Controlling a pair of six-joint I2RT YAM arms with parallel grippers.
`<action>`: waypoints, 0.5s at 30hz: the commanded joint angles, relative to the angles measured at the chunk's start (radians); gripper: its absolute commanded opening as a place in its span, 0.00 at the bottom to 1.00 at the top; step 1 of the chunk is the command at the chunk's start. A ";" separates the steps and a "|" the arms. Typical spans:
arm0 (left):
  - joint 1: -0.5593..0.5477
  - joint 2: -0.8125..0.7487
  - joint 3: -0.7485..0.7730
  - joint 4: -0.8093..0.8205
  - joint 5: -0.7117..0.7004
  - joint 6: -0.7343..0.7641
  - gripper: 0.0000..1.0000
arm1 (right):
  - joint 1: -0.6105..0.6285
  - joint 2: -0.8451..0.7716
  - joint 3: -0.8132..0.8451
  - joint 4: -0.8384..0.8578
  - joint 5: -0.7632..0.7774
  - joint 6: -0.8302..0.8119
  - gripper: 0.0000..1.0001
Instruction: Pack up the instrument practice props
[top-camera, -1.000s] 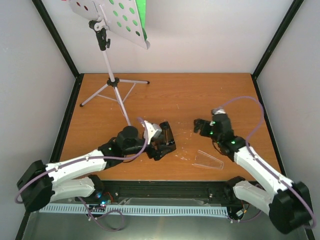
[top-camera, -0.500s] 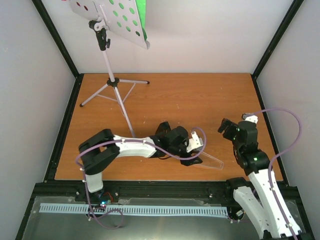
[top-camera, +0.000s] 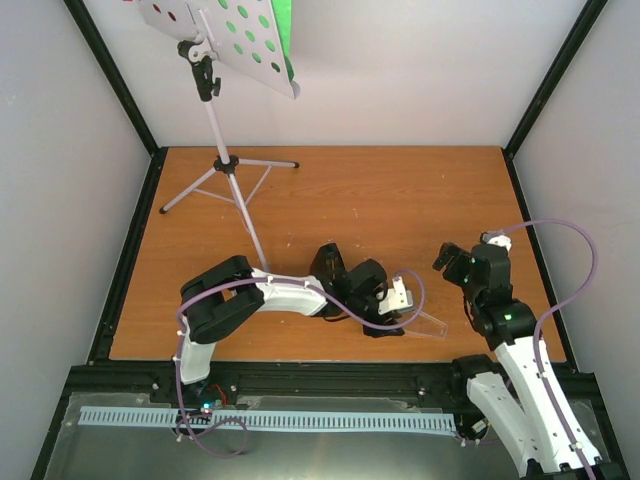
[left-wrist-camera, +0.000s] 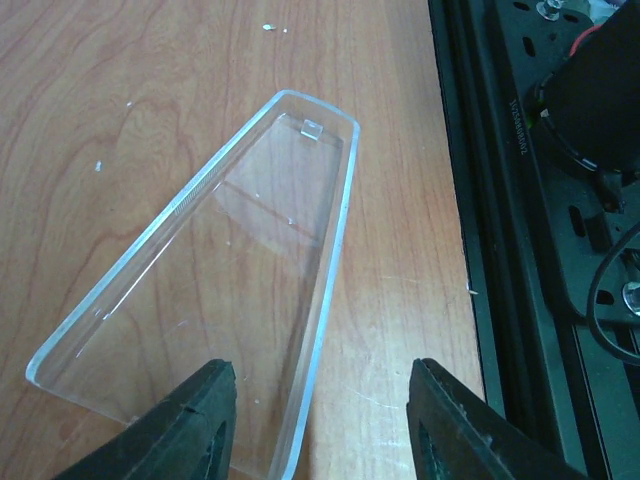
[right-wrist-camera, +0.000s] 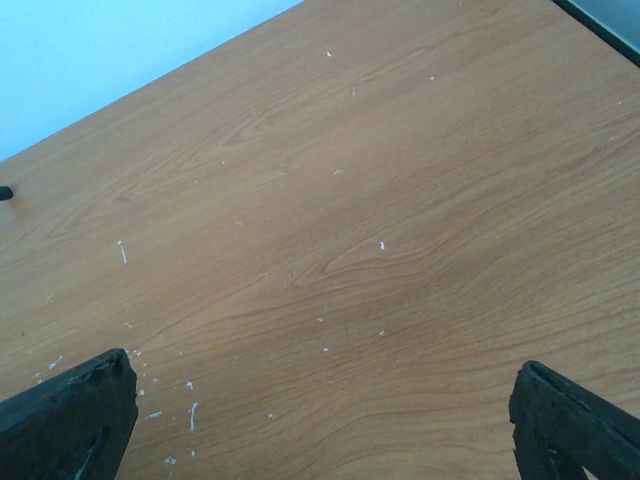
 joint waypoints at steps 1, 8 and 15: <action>-0.021 0.013 0.012 0.001 0.009 0.058 0.47 | -0.005 0.010 -0.014 0.013 -0.014 0.024 1.00; -0.032 0.038 0.017 0.009 -0.036 0.070 0.43 | -0.006 0.012 -0.032 0.015 -0.019 0.034 1.00; -0.054 0.062 0.007 0.028 -0.132 0.096 0.37 | -0.005 0.012 -0.039 0.021 -0.022 0.035 1.00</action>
